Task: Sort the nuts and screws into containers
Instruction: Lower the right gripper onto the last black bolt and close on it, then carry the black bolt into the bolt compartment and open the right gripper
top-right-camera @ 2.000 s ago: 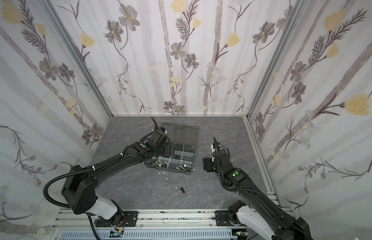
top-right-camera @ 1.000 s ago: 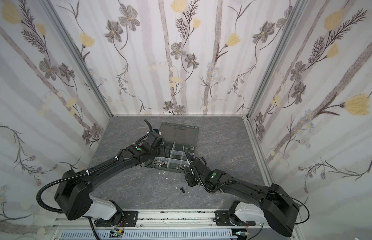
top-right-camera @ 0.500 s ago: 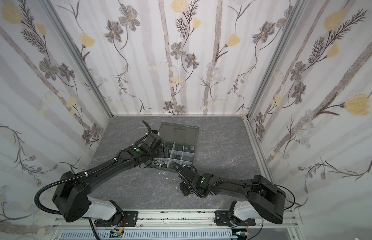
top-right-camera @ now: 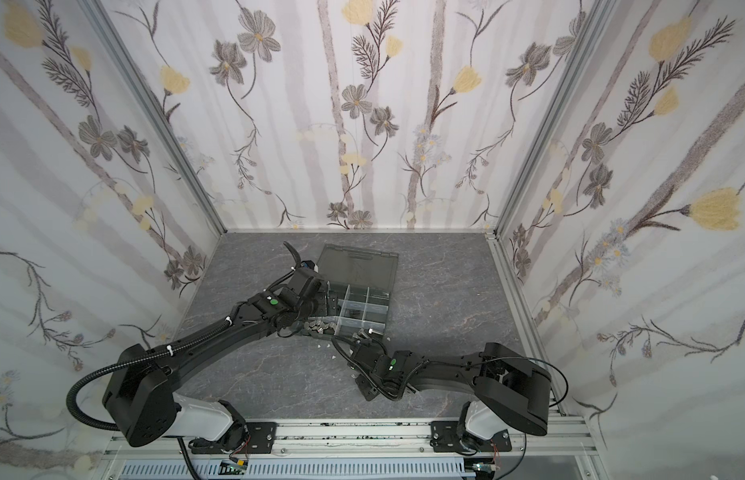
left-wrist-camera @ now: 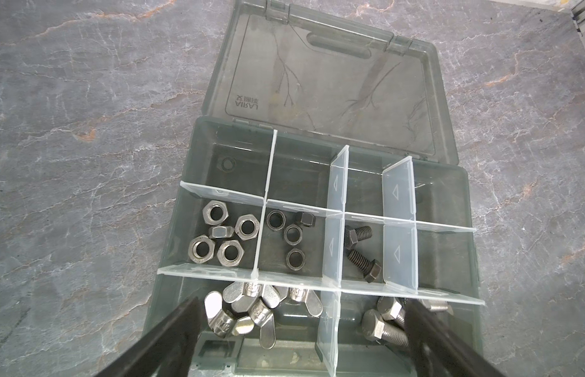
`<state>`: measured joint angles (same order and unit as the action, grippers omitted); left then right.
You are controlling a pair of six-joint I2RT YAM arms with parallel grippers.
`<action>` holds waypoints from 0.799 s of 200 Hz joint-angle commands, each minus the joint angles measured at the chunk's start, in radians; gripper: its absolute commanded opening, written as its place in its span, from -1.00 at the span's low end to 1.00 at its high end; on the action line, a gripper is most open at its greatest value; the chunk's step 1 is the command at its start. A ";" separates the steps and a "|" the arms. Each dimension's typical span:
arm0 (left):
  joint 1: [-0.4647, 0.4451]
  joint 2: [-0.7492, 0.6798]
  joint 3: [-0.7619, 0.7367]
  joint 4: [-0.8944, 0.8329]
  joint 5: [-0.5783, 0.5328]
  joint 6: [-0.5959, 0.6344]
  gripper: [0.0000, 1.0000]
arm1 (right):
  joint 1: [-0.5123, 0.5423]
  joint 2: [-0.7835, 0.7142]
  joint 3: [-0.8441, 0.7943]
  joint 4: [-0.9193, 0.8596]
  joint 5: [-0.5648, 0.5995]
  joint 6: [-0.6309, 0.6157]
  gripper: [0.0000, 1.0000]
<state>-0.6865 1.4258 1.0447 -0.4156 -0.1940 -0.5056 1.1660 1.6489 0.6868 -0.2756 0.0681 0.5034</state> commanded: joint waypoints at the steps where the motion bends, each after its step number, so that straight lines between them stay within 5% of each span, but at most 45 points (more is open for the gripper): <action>1: 0.000 -0.004 0.005 0.011 -0.014 -0.016 1.00 | 0.007 0.024 0.013 -0.013 0.017 -0.008 -0.56; 93: 0.002 0.005 0.011 0.015 -0.009 -0.014 1.00 | -0.010 -0.041 0.058 -0.044 0.073 -0.048 -0.76; 160: 0.002 -0.041 -0.016 0.018 -0.025 -0.029 1.00 | -0.215 -0.099 0.247 -0.062 0.093 -0.225 -0.76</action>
<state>-0.6857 1.4071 1.0370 -0.4145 -0.1944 -0.5133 0.9958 1.5436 0.8623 -0.3523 0.1219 0.3710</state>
